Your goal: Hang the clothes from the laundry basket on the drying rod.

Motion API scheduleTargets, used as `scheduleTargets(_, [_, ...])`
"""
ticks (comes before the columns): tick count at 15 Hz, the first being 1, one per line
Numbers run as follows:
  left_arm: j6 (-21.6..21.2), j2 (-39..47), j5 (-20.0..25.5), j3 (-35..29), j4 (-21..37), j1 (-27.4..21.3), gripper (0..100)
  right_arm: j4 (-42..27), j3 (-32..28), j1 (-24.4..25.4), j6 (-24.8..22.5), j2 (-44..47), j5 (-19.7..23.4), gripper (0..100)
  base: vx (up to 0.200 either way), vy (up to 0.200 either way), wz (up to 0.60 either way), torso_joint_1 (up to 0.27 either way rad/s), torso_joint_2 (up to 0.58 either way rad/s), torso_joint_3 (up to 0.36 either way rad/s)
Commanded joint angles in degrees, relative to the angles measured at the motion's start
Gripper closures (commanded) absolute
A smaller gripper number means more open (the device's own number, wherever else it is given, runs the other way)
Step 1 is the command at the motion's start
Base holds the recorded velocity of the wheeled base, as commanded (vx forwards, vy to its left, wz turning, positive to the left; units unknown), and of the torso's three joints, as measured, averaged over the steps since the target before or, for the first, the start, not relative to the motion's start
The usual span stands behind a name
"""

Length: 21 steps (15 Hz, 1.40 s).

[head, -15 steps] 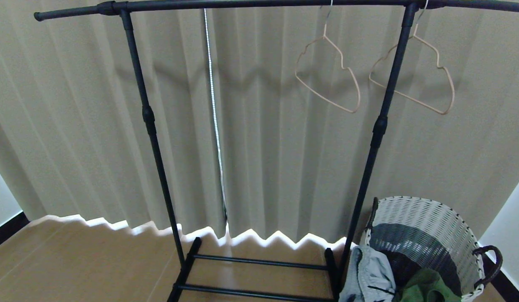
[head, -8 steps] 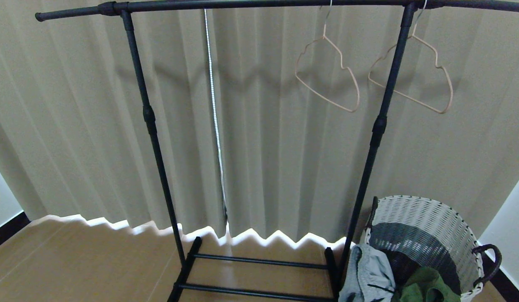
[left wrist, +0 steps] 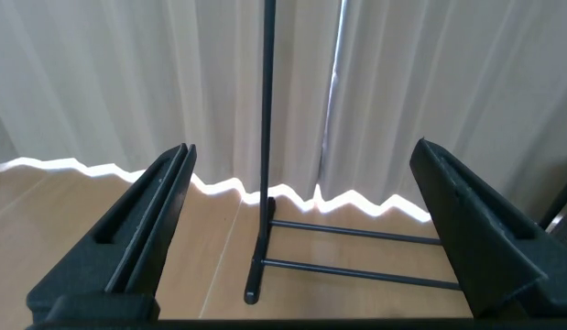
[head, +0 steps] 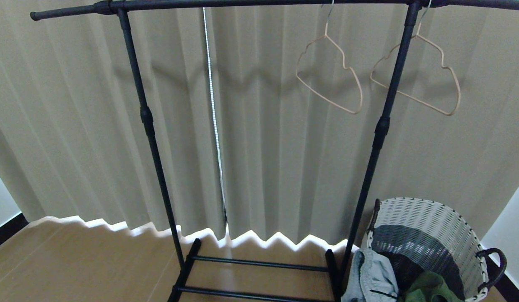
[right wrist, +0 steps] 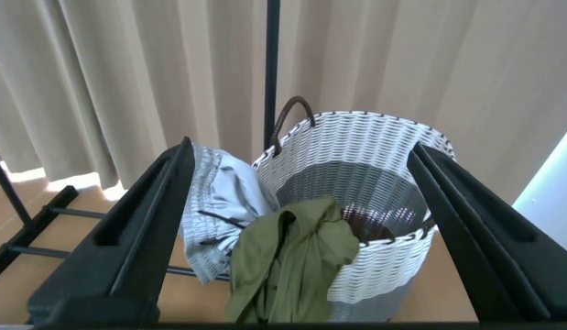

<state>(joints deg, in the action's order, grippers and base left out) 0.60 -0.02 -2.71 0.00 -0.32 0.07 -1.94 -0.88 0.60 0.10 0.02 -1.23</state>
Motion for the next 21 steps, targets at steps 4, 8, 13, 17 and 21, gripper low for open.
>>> scheduleTargets(4, [0.46,0.02,-0.11,0.00,-0.03,0.01,0,0.00,0.00,0.02,0.08,-0.02,0.00,0,0.000,0.000,0.00,0.000,0.00,0.000])
scheduleTargets(8, [0.19,0.02,-0.02,0.00,-0.03,0.01,0,-0.08,0.00,0.02,-0.10,-0.02,0.00,0,0.000,0.000,0.00,0.000,0.00,0.000])
scheduleTargets(13, [0.19,0.02,-0.02,0.00,-0.03,0.01,0,0.00,0.00,0.02,-0.01,-0.02,0.00,0,0.000,0.000,-0.36,0.000,0.00,0.002])
scheduleTargets(17, [0.11,0.02,-0.11,0.00,-0.03,0.01,0,0.00,0.00,0.02,-0.01,-0.02,0.00,0,0.000,0.000,0.00,0.000,0.00,0.000])
scheduleTargets(21, [0.19,0.02,-0.02,0.00,-0.03,0.01,0,0.09,0.09,0.02,0.17,-0.02,0.00,0,0.000,0.000,0.00,0.000,0.00,0.000])
